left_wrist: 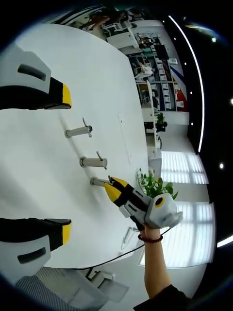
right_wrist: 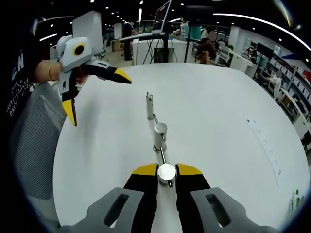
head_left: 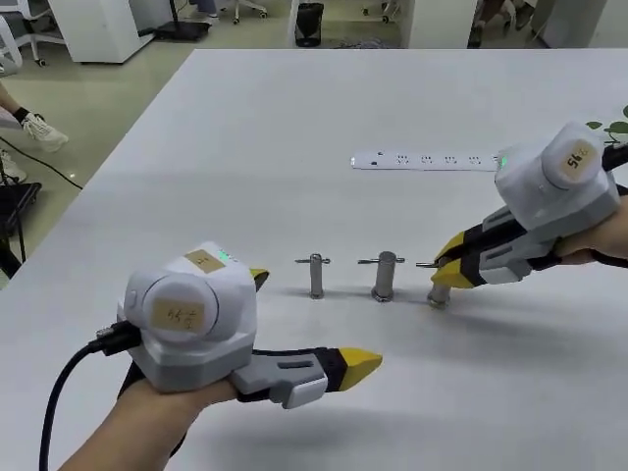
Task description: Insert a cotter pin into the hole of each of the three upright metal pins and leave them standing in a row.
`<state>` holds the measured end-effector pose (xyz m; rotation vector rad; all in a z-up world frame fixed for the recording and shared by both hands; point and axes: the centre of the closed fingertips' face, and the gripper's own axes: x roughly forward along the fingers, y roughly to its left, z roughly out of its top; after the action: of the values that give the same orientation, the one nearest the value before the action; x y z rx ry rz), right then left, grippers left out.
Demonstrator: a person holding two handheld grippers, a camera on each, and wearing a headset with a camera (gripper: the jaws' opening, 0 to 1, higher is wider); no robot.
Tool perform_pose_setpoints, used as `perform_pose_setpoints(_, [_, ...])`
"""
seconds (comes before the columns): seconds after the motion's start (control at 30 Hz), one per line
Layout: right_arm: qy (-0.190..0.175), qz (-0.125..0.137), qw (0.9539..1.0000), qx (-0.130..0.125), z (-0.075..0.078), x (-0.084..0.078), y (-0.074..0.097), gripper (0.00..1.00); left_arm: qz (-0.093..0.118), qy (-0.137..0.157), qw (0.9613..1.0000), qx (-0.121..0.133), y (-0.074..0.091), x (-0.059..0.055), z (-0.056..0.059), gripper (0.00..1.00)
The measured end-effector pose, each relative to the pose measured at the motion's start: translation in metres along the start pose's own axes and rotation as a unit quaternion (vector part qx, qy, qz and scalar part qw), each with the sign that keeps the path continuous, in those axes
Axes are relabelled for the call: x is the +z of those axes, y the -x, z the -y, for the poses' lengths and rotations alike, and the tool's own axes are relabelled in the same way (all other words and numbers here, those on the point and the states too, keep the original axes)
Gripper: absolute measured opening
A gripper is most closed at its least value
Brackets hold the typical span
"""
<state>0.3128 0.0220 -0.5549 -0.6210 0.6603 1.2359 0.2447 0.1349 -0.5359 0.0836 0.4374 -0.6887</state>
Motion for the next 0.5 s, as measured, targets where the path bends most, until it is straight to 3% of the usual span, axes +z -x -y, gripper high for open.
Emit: perform_pose_setpoints(0.5, [0.010, -0.020, 0.9997, 0.010, 0.0089, -0.0080, -0.0031, 0.08, -0.005, 0.000, 1.0000, 0.000, -0.0010, -0.0022, -0.0026, 0.91])
